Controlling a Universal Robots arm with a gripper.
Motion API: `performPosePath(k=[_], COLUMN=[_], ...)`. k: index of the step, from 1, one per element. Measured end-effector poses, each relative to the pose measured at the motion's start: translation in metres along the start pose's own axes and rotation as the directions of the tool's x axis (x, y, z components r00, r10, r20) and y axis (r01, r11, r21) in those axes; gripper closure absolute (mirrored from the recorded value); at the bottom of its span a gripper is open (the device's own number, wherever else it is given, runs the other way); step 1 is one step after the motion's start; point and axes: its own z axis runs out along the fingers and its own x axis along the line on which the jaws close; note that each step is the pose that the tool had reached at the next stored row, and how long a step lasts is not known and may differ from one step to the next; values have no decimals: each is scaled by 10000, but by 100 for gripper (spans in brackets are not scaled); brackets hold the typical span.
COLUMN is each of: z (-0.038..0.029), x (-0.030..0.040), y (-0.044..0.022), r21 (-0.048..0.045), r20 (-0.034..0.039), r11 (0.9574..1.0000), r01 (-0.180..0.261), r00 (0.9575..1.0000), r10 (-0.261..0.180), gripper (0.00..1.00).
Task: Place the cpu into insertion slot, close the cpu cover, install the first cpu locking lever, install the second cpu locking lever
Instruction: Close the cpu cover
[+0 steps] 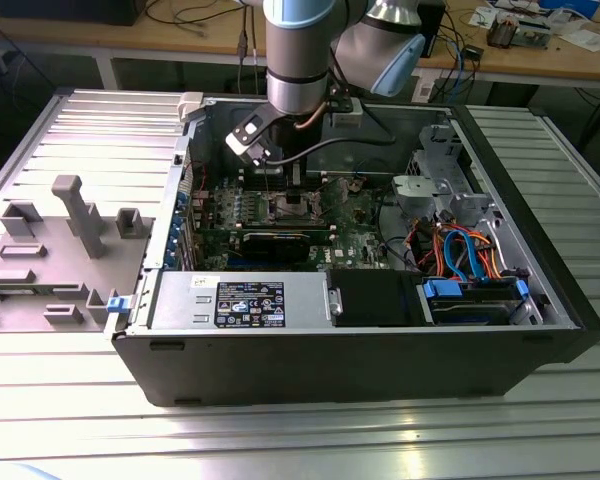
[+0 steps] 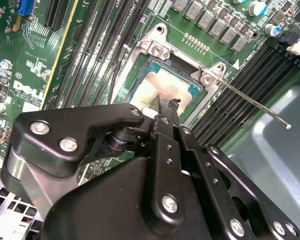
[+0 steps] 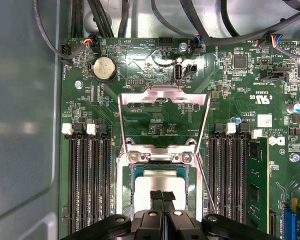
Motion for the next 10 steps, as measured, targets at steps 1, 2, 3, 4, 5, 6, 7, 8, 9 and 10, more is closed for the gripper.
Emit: performPosePath(k=[1,2,3,4,5,6,7,8,9,10], z=[-1,-2,-6,-10,-14,-17,-23,-27,-28,-30], x=[0,0,0,0,0,0,0,0,0,0], y=[0,0,0,0,0,1,1,1,1,1], r21=[0,0,0,0,0,0,0,-1,-2,-1], r20=[0,-1,1,1,1,0,1,-1,-2,-2], r11=[10000,10000,10000,10000,10000,10000,10000,10000,10000,10000], r01=[0,0,0,0,0,0,0,0,0,0], r00=[10000,10000,10000,10000,10000,10000,10000,10000,10000,10000], r10=[0,0,0,0,0,0,0,0,0,0], gripper=[89,89,89,89,89,89,89,89,89,89])
